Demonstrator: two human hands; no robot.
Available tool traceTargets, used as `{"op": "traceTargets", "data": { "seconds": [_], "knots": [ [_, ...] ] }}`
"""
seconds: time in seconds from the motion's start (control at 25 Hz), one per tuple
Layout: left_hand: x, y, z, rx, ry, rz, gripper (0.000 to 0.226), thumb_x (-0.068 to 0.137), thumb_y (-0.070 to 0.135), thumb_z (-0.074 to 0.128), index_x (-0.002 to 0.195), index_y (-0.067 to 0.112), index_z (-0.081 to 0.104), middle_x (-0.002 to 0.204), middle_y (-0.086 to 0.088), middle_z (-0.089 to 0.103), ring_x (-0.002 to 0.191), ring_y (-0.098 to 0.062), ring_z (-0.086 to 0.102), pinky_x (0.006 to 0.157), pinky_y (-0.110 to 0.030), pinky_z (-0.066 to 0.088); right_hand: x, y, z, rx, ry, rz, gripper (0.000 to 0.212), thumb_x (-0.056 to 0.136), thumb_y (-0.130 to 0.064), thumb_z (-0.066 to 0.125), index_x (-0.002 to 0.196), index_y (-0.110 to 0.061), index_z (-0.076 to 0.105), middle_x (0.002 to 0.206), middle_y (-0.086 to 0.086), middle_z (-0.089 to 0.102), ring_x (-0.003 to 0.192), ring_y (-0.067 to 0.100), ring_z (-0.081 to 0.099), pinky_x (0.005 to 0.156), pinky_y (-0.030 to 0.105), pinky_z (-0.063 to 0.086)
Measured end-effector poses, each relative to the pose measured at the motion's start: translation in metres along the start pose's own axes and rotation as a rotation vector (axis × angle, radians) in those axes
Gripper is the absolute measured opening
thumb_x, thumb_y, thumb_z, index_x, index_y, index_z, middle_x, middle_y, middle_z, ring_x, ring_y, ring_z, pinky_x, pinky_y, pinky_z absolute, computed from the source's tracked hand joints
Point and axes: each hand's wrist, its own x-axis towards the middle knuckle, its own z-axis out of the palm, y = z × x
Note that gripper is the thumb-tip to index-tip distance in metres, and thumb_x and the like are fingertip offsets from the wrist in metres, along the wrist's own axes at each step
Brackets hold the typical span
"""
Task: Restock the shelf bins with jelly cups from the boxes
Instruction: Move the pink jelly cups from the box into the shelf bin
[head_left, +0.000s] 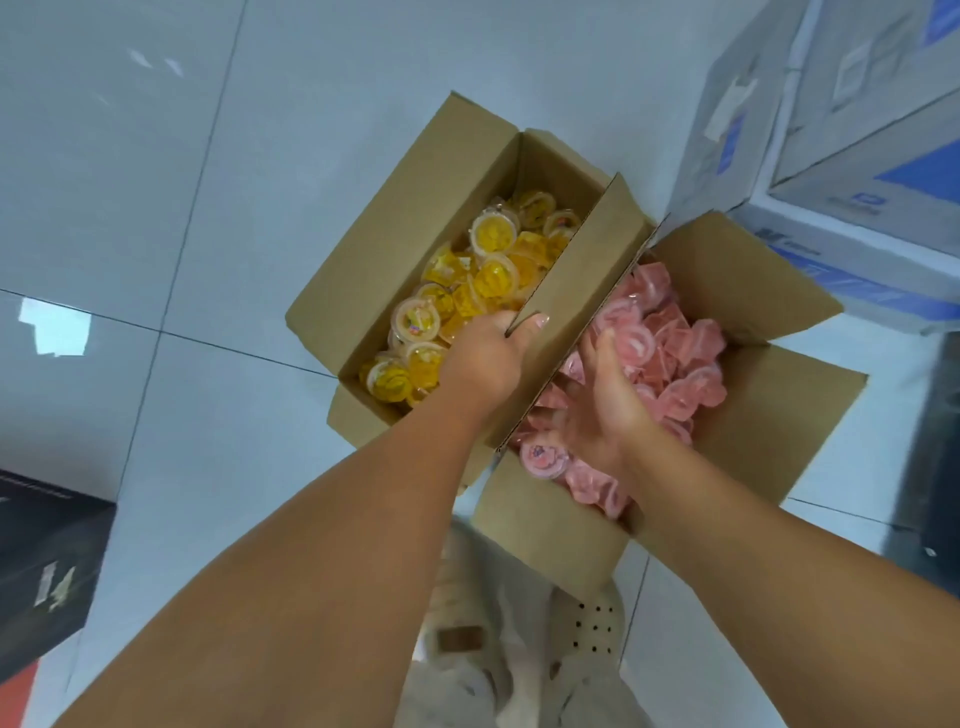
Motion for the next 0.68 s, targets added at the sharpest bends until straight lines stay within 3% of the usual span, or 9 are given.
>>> {"op": "traceTargets", "data": {
  "seconds": [0.12, 0.24, 0.36, 0.68],
  "knots": [
    [0.018, -0.012, -0.044, -0.006, 0.044, 0.015, 0.043, 0.098, 0.038, 0.059, 0.060, 0.023, 0.045, 0.051, 0.007, 0.041, 0.056, -0.014, 0.042, 0.063, -0.031, 0.035, 0.019, 0.004, 0.038, 0.022, -0.012, -0.001, 0.071, 0.093, -0.070, 0.016, 0.062, -0.043, 0.074, 0.118, 0.023, 0.057, 0.080, 0.032, 0.052, 0.099, 0.064, 0.037],
    [0.035, -0.021, -0.095, 0.007, 0.077, 0.040, 0.051, 0.098, 0.036, 0.060, 0.057, 0.021, 0.034, 0.049, 0.005, 0.032, 0.052, -0.015, 0.033, 0.059, -0.033, 0.030, 0.042, 0.008, 0.084, -0.009, -0.044, -0.010, 0.072, 0.092, -0.072, 0.016, 0.063, -0.043, 0.074, 0.104, 0.016, 0.052, 0.077, 0.028, 0.042, 0.090, 0.056, 0.038],
    [0.049, -0.022, -0.150, -0.001, 0.095, 0.041, 0.051, 0.098, 0.036, 0.059, 0.055, 0.023, 0.035, 0.044, 0.006, 0.034, 0.051, -0.013, 0.035, 0.058, -0.032, 0.028, 0.067, 0.007, 0.139, -0.021, -0.010, -0.014, 0.068, 0.091, -0.072, 0.018, 0.063, -0.045, 0.073, 0.105, 0.012, 0.048, 0.074, 0.025, 0.039, 0.082, 0.049, 0.033],
    [0.092, -0.042, -0.287, 0.003, 0.246, 0.005, 0.049, 0.099, 0.039, 0.057, 0.057, 0.022, 0.039, 0.051, 0.007, 0.037, 0.052, -0.014, 0.037, 0.060, -0.032, 0.032, 0.126, -0.003, 0.276, -0.125, -0.089, 0.073, 0.063, 0.088, -0.075, 0.027, 0.058, -0.043, 0.072, 0.131, 0.012, 0.053, 0.119, 0.044, 0.052, 0.095, 0.055, 0.046]
  ]
}}
